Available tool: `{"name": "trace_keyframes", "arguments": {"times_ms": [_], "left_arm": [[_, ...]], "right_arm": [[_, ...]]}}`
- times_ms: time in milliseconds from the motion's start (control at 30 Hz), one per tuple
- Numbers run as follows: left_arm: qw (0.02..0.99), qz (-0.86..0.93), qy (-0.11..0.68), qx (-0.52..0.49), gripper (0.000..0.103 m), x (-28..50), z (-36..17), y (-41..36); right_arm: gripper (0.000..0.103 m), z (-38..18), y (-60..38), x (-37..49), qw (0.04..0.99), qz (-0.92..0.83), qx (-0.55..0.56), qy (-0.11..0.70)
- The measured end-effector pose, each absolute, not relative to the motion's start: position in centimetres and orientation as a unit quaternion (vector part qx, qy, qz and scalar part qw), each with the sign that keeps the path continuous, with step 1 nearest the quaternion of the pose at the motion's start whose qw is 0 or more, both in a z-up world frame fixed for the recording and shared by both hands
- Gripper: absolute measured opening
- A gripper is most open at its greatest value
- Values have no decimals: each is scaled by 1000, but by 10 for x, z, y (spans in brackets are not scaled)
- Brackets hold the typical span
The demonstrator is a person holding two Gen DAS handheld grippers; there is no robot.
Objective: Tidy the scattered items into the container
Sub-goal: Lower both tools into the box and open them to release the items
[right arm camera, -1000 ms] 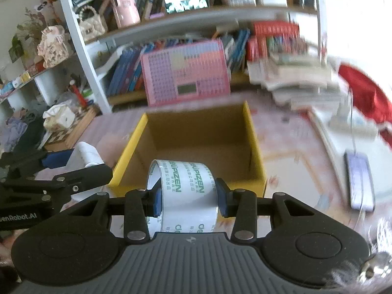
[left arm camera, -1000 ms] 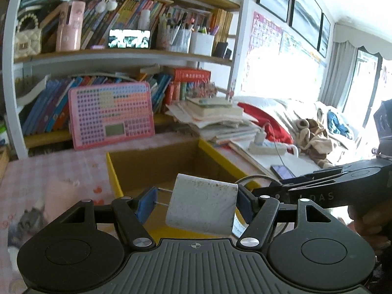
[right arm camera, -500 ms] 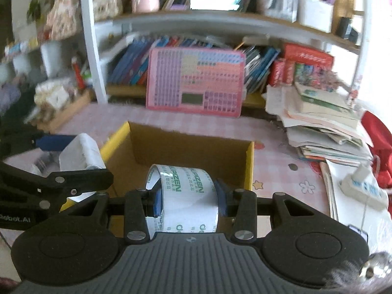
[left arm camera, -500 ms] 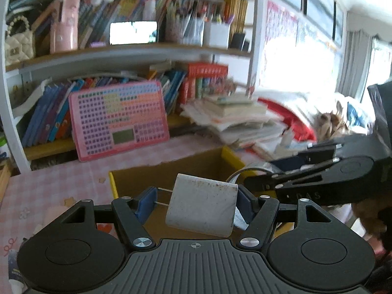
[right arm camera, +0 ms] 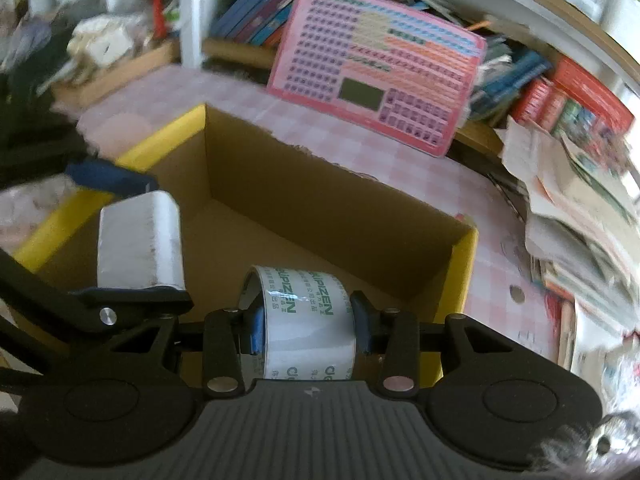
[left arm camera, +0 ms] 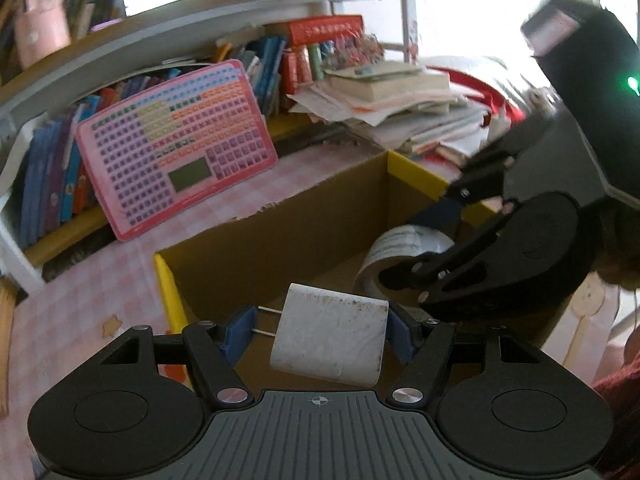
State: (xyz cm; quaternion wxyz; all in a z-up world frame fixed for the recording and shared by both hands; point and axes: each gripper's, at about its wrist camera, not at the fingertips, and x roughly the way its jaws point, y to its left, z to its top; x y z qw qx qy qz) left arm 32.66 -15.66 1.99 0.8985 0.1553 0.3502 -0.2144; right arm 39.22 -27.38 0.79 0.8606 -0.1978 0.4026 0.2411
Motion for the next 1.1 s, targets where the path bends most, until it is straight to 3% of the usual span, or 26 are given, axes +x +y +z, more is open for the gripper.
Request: {"name": "trace_keyframes", "arguments": {"times_ms": [333, 400, 467, 867, 1100], "left_arm": [[881, -200, 388, 183, 71, 348, -2, -165], [882, -194, 390, 178, 72, 349, -2, -164], [883, -188, 395, 172, 74, 350, -2, -162], [867, -163, 431, 190, 84, 349, -9, -171], [858, -173, 446, 185, 85, 344, -9, -176]], "right_arm": [[39, -7, -263, 415, 835, 265, -228, 425], [41, -8, -264, 416, 833, 267, -229, 426], [50, -10, -264, 418, 832, 270, -229, 428], [54, -21, -270, 420, 806, 310, -245, 441], [58, -22, -271, 417, 792, 340, -258, 437]]}}
